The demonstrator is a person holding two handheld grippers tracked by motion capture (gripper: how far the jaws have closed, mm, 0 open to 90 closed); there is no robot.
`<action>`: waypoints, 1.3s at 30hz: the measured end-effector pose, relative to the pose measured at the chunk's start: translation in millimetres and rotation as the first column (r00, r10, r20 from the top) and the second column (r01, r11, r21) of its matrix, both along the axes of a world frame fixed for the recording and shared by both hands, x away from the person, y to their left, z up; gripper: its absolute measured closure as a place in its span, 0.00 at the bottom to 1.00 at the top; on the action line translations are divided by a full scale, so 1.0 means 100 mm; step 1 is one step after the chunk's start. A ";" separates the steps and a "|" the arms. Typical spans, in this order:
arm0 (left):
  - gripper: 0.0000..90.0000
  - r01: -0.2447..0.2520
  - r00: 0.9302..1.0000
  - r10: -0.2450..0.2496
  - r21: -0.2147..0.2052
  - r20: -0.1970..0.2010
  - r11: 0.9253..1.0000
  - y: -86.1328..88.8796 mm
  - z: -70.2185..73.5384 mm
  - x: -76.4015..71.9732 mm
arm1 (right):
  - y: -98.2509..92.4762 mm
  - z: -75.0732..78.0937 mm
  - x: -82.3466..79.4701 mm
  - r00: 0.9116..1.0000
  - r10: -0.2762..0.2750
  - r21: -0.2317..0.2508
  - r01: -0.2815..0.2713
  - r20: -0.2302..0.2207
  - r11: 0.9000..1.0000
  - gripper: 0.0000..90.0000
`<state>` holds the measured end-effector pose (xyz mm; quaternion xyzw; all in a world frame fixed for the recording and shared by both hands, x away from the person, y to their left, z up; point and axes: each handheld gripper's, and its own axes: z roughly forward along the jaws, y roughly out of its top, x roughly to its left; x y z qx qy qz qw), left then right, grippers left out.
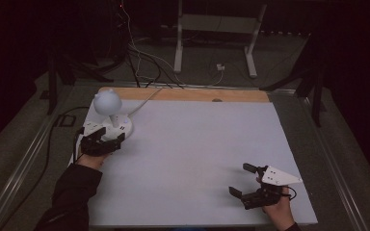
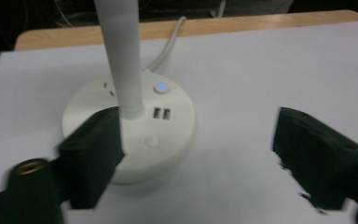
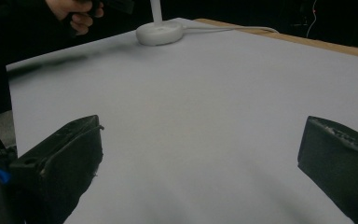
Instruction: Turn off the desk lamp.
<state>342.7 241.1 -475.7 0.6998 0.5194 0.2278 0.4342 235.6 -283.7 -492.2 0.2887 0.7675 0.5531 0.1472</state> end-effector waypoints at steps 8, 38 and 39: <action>0.00 0.112 0.993 -0.111 -0.058 0.030 0.992 -0.01 0.06 -0.19 | 0.00 0.00 0.00 1.000 0.001 0.008 -0.001 -0.001 1.000 0.00; 0.01 0.395 0.919 -0.394 0.048 -0.026 0.917 -0.40 -0.27 -0.89 | 0.01 0.00 0.00 1.000 0.000 -0.002 0.000 -0.004 1.000 0.00; 0.01 0.401 0.916 -0.400 0.039 -0.029 0.915 -0.39 -0.28 -0.90 | 0.01 0.00 0.00 1.000 0.000 -0.001 0.000 -0.004 1.000 0.00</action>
